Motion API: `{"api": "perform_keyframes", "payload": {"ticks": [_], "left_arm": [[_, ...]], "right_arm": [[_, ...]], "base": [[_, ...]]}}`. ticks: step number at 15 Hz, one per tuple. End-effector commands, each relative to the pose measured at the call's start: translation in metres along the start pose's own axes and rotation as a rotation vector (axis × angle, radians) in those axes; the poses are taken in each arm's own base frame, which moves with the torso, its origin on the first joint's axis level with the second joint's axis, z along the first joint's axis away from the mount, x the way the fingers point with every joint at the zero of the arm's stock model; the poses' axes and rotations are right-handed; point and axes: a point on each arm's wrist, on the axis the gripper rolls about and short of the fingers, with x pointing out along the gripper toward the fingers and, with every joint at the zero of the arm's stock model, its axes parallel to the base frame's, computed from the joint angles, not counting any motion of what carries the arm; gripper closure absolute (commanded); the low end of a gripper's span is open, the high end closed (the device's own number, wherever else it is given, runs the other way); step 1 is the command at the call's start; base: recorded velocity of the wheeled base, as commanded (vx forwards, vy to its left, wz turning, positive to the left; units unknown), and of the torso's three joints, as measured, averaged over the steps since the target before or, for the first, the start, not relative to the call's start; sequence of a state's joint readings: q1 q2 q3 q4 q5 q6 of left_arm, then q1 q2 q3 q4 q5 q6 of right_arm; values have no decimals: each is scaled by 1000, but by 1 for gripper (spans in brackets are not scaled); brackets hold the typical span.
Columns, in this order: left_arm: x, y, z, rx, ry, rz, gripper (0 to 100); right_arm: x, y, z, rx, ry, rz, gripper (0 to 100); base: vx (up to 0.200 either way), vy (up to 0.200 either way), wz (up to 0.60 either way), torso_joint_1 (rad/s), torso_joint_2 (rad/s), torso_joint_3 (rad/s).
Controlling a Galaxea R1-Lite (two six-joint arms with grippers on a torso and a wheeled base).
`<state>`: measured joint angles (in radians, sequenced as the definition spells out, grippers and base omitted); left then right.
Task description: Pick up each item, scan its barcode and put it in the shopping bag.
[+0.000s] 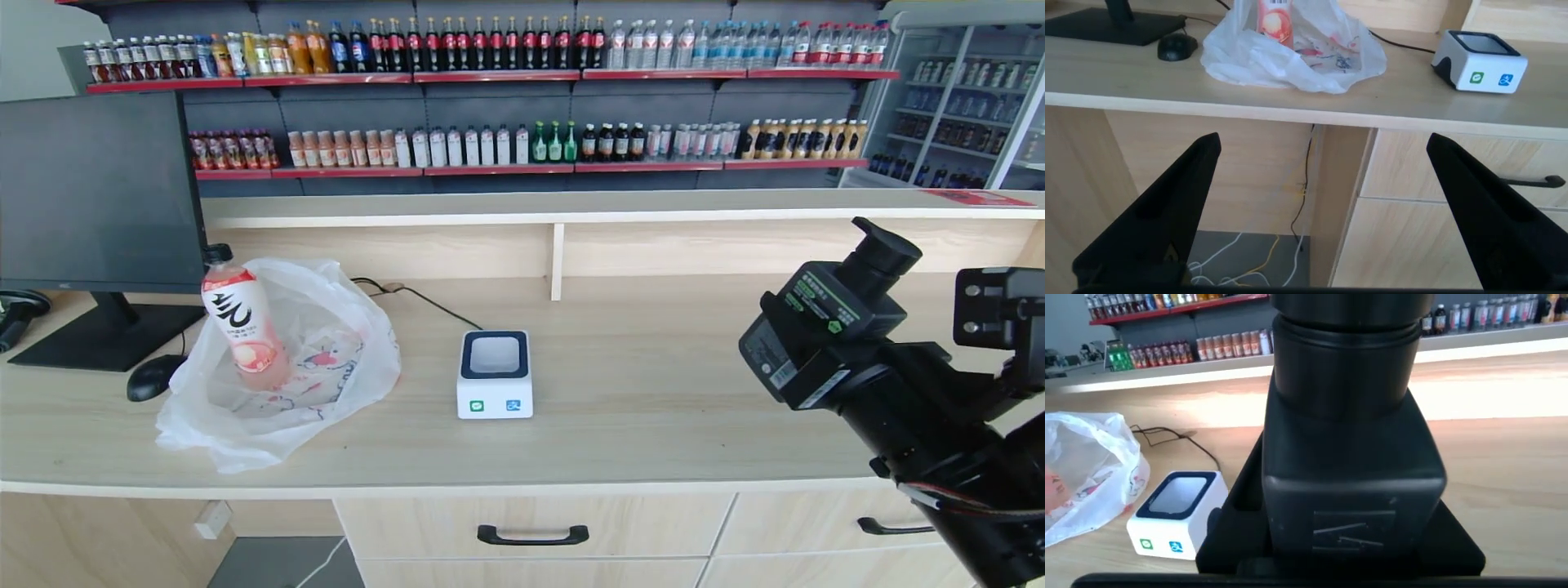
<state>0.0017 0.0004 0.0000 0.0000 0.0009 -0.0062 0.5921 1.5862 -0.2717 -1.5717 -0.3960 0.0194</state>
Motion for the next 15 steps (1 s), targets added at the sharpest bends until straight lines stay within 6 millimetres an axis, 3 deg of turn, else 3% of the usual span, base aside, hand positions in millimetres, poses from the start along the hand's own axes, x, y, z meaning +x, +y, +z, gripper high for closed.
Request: {"api": "perform_keyframes", "payload": {"ticks": [1, 12, 15], "left_arm": [[0, 0, 0, -2, -2, 1, 0], [0, 0, 0, -2, -2, -1, 0], [0, 0, 0, 2, -2, -1, 0]], "right_arm": [[2, 2, -3, -2, 9, 4, 100], [6, 7, -8, 5, 23, 22, 100], [3, 6, -8, 4, 27, 23, 100]], "base": [[0, 200, 0, -2, 7, 2], [0, 200, 0, 2, 2, 3], [0, 0, 0, 0, 0, 0]]}}
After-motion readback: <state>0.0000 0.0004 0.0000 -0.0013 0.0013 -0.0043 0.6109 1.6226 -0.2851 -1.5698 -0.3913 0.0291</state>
